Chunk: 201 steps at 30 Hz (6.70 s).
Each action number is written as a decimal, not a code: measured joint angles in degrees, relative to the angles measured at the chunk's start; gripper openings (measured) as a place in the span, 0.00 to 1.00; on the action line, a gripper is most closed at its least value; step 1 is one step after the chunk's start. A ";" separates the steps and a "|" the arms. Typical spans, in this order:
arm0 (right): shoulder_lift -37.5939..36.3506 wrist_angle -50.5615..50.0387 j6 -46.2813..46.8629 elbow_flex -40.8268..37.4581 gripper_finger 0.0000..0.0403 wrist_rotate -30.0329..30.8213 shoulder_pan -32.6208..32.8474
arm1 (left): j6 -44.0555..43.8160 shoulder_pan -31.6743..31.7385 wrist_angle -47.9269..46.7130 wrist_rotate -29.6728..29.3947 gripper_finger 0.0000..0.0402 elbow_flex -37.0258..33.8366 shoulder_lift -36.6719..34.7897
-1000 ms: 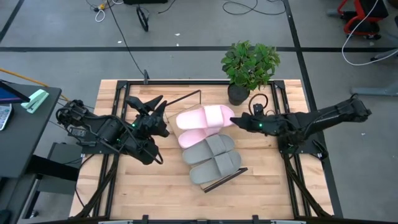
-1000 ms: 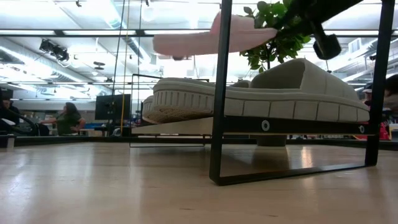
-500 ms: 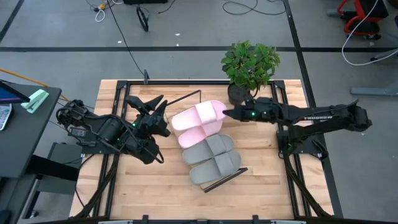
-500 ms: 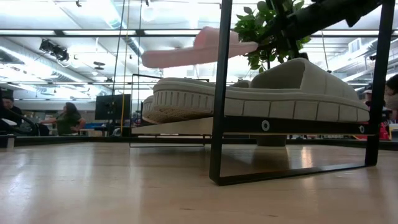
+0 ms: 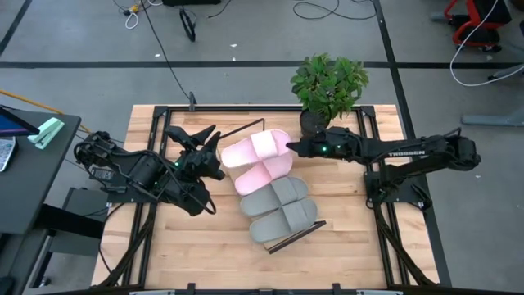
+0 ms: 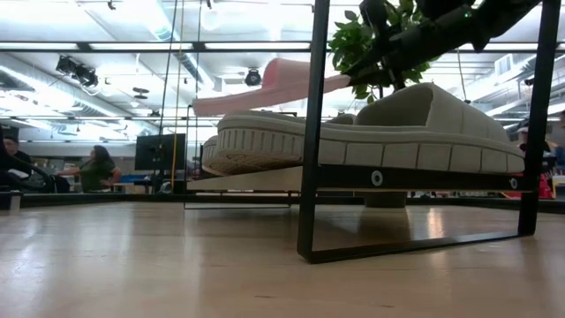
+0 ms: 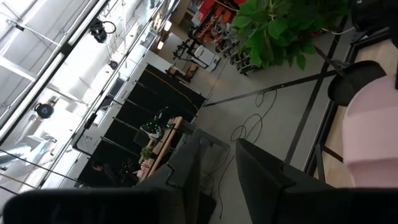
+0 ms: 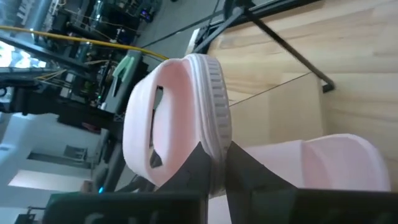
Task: Pick and place slides into the shelf
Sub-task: Put the pink slide on the shelf
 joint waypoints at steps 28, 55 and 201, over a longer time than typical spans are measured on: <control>6.92 -0.80 1.34 0.02 0.07 5.84 1.38 | -0.13 0.00 0.14 0.03 0.23 0.00 0.02; 8.97 2.21 -1.68 1.25 0.07 0.75 -2.84 | -2.66 1.86 0.13 0.11 0.20 0.02 0.02; 15.10 -11.32 -44.04 9.99 0.56 -0.88 -10.58 | -4.28 1.86 0.41 0.70 0.16 0.02 0.04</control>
